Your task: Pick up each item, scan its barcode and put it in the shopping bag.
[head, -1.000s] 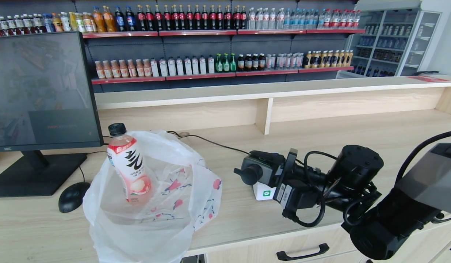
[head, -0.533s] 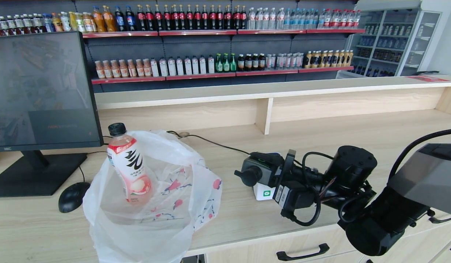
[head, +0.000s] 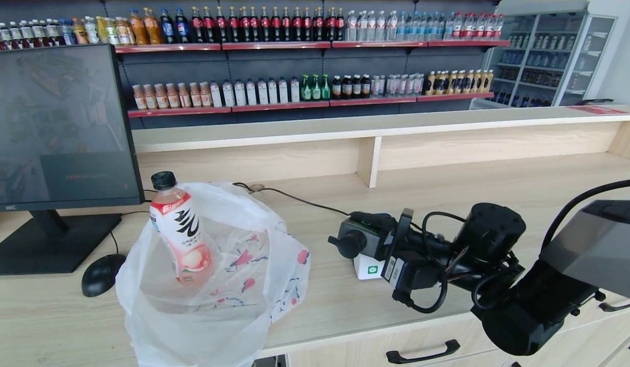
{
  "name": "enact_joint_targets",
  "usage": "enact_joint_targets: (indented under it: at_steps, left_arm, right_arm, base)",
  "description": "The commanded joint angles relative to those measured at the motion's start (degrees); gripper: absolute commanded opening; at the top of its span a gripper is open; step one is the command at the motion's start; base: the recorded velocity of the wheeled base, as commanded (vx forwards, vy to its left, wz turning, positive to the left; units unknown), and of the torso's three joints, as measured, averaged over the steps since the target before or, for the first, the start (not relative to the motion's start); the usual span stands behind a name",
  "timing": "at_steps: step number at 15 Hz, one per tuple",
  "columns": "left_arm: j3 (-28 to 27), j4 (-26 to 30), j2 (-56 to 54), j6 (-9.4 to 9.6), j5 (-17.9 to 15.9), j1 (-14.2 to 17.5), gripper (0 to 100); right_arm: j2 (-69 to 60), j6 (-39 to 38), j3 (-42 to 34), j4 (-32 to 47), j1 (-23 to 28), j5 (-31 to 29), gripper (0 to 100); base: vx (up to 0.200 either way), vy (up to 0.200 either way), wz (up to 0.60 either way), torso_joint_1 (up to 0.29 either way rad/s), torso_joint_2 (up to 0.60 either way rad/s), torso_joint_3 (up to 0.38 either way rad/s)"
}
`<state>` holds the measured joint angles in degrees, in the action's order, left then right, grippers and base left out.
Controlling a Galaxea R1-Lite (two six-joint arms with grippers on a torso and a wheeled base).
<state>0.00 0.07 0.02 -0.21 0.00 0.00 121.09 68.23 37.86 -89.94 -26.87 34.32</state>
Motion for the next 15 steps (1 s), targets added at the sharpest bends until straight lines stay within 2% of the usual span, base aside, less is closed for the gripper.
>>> enact_joint_targets:
  at_steps: [1, 9, 15]
  left_arm:
    - [0.0, 0.01, -0.02, -0.06, 0.0, 0.0, 100]
    - [0.0, 0.01, -0.02, -0.06, 0.0, 0.0, 100]
    - [0.0, 0.01, -0.02, 0.03, 0.0, 0.0, 100]
  right_arm:
    - [-0.5, -0.03, -0.42, -0.06, 0.15, 0.05, 0]
    - [-3.23, -2.05, -0.77, -0.06, 0.5, 0.49, 0]
    - [-12.9, -8.99, -4.82, -0.06, -1.78, 0.22, 0]
  base:
    - [0.0, 0.0, 0.0, 0.0, 0.0, 0.0]
    - [0.0, 0.0, 0.0, 0.0, 0.0, 0.0]
    - [0.0, 0.0, 0.0, 0.0, 0.0, 0.0]
